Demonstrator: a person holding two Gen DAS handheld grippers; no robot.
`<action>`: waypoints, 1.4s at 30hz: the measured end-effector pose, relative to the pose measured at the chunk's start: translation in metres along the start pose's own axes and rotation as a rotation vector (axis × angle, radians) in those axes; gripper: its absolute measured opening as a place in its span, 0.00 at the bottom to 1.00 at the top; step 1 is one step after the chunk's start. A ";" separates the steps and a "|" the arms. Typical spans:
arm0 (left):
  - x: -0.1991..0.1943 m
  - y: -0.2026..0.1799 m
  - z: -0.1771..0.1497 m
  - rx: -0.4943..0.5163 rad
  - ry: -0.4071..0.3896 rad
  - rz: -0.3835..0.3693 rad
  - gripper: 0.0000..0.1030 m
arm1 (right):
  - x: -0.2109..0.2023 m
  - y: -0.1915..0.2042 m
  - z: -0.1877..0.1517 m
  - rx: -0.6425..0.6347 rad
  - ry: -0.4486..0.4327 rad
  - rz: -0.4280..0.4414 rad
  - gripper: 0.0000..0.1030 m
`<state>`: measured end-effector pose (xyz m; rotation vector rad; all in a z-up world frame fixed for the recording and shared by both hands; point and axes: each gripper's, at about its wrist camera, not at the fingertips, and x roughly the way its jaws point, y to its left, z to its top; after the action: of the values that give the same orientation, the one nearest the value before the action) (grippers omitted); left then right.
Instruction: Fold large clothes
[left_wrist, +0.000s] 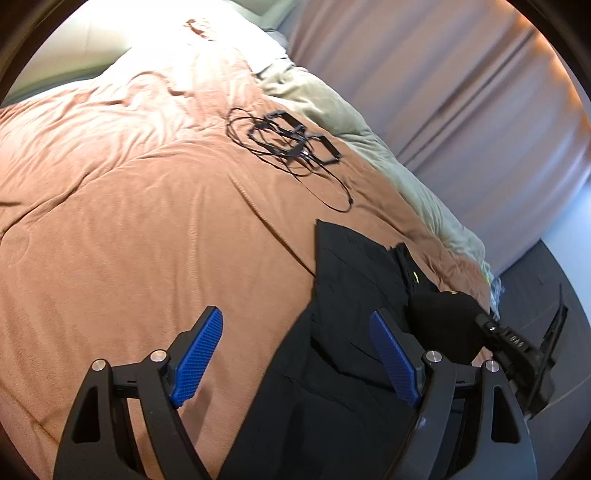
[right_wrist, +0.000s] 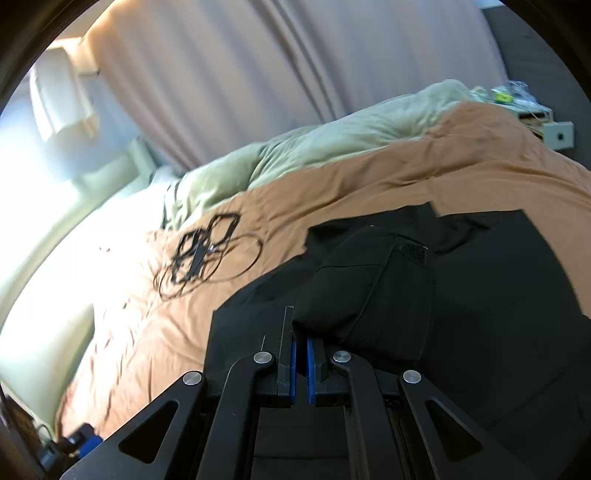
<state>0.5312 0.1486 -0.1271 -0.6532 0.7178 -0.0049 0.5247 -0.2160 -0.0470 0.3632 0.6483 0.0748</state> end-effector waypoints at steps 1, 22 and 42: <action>-0.001 0.003 0.000 -0.010 -0.002 0.000 0.80 | 0.005 0.007 -0.002 -0.015 0.008 0.003 0.05; 0.026 -0.035 -0.020 0.123 0.066 0.030 0.80 | -0.044 -0.103 -0.030 0.117 0.225 -0.029 0.63; 0.040 -0.059 -0.039 0.228 0.102 0.132 0.80 | 0.007 -0.192 -0.054 0.400 0.318 -0.043 0.09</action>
<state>0.5503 0.0713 -0.1403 -0.3887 0.8439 0.0015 0.4888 -0.3778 -0.1586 0.7323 0.9883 -0.0412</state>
